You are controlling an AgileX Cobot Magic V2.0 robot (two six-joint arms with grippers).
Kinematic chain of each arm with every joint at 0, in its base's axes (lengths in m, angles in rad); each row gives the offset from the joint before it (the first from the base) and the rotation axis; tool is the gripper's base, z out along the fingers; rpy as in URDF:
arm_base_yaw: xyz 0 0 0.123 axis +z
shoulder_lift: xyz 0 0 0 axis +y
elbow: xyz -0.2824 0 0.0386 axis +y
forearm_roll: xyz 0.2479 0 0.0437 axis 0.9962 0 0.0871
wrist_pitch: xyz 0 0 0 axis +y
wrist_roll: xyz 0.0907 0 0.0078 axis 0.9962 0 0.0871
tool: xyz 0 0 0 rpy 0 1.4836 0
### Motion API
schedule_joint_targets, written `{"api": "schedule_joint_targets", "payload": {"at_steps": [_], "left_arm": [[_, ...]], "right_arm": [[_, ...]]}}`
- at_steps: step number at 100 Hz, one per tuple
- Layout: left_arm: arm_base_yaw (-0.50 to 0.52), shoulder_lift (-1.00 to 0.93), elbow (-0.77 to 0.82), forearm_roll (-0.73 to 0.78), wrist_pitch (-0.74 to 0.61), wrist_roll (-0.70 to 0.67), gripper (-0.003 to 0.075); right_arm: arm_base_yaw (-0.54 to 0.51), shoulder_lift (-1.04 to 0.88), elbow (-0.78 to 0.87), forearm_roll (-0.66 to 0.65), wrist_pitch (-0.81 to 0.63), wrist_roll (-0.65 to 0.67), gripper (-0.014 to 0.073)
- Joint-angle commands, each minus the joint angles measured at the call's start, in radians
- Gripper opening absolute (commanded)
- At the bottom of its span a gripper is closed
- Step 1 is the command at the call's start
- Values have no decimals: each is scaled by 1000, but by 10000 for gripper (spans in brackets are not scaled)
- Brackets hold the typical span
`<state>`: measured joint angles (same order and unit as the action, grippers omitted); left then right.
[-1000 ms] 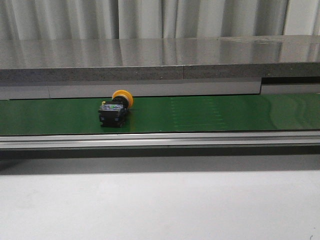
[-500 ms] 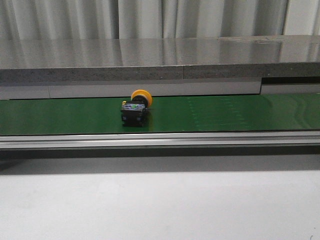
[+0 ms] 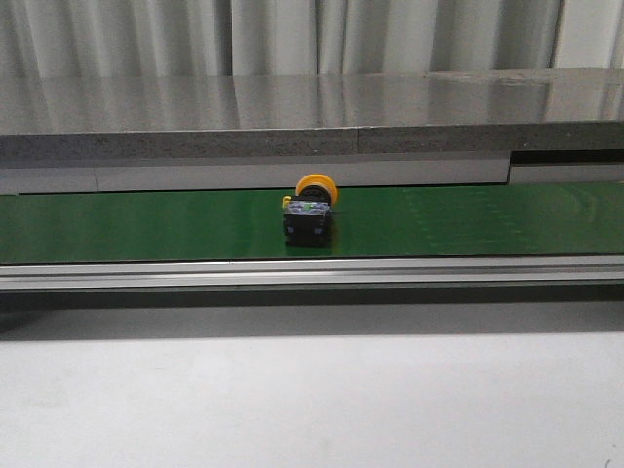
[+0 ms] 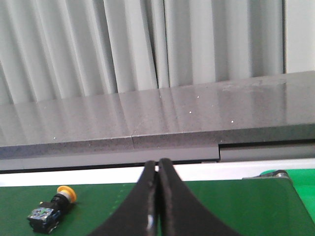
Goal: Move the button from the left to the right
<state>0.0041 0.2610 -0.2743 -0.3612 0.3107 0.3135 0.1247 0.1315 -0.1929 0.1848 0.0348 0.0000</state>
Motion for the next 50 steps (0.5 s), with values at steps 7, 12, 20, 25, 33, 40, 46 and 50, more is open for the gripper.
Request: {"api": "schedule_joint_targets", "payload": {"at_steps": [7,12,20,25,33,40,46,50], "left_arm": [[-7,7,-27,-16,-67,0,-19],[-7,7,-27,-16,-67,0,-19],[-7,7,-27,-16,-67,0,-19],[-7,7,-27,-16,-67,0,-19],[-7,7,-27,-16,-67,0,-19],[-7,7,-27,-16,-67,0,-19],[-7,7,-27,-16,-67,0,-19],[-7,7,-27,-16,-67,0,-19]], "right_arm": [[-3,160,-199,6,91,0,-67],[-3,214,-259,6,147,0,-67],[-3,304,-363,6,258,0,-67],[-3,363,-424,6,333,0,-67],[-3,466,-517,6,463,0,-67],[-3,552,-591,6,569,0,-67],[-3,616,-643,6,632,0,-67],[-3,659,-664,6,658,0,-67]]}}
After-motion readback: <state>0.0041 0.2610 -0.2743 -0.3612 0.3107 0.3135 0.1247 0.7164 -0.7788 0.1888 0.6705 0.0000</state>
